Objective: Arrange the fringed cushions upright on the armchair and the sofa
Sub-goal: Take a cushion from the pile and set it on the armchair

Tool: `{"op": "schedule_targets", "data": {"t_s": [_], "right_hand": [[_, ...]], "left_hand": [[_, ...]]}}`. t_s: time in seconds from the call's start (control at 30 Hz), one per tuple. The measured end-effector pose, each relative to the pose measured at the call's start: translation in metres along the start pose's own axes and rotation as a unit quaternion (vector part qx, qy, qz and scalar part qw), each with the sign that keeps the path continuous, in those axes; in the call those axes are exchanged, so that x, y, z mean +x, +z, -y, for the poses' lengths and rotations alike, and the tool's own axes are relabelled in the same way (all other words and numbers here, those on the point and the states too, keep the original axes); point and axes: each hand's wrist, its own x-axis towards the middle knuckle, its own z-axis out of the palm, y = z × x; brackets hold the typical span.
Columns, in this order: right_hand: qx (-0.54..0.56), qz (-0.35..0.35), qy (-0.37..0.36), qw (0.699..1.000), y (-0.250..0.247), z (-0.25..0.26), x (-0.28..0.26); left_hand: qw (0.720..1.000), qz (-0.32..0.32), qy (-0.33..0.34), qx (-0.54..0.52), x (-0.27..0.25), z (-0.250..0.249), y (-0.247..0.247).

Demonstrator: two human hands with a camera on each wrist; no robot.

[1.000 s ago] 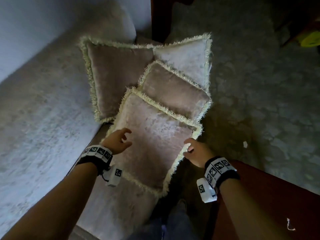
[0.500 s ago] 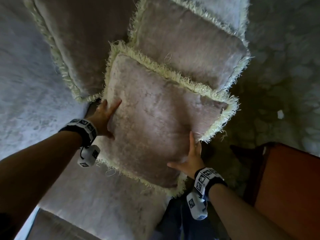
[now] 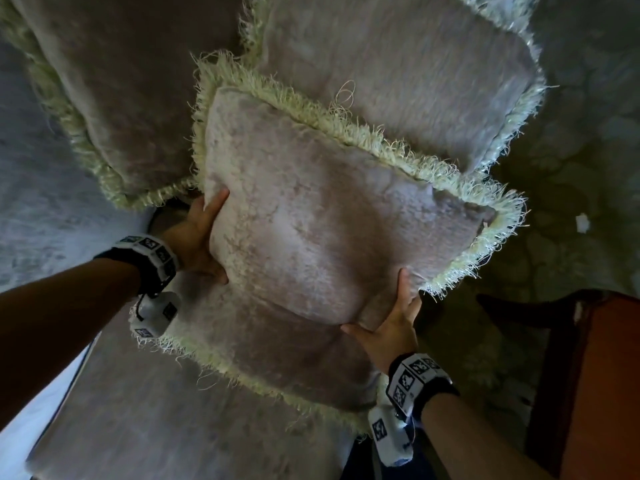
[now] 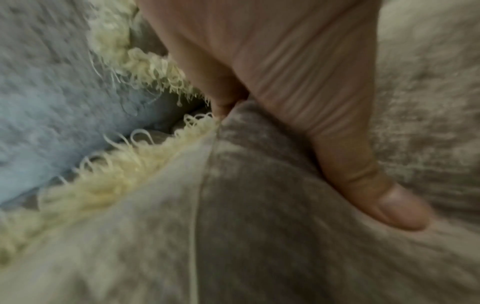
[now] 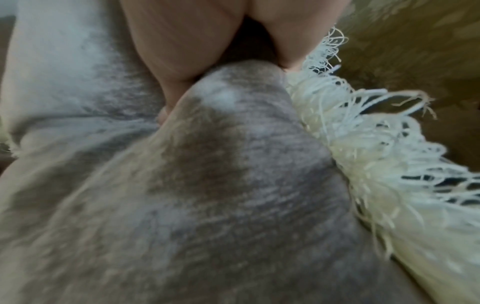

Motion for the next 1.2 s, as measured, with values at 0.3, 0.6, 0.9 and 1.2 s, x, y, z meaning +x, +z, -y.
{"op": "schedule_targets", "data": {"t_s": [0.3,0.6,0.9,1.2], "right_hand": [[-0.004,0.006,0.018,1.000,-0.012,0.016,-0.013],[-0.197,0.038,0.007,0.980,-0.063,0.017,-0.019],[-0.122,0.118,-0.067,0.983,-0.073,-0.001,0.013],[-0.141,0.085,-0.105,0.981,-0.092,0.019,-0.016]], "left_hand": [[0.994,0.003,-0.039,0.104,-0.027,-0.028,-0.012],[0.987,0.093,-0.061,-0.119,-0.133,-0.062,0.015],[0.980,0.083,-0.147,-0.102,-0.094,-0.071,0.052],[0.977,0.036,-0.174,-0.118,-0.136,-0.113,0.026]]}}
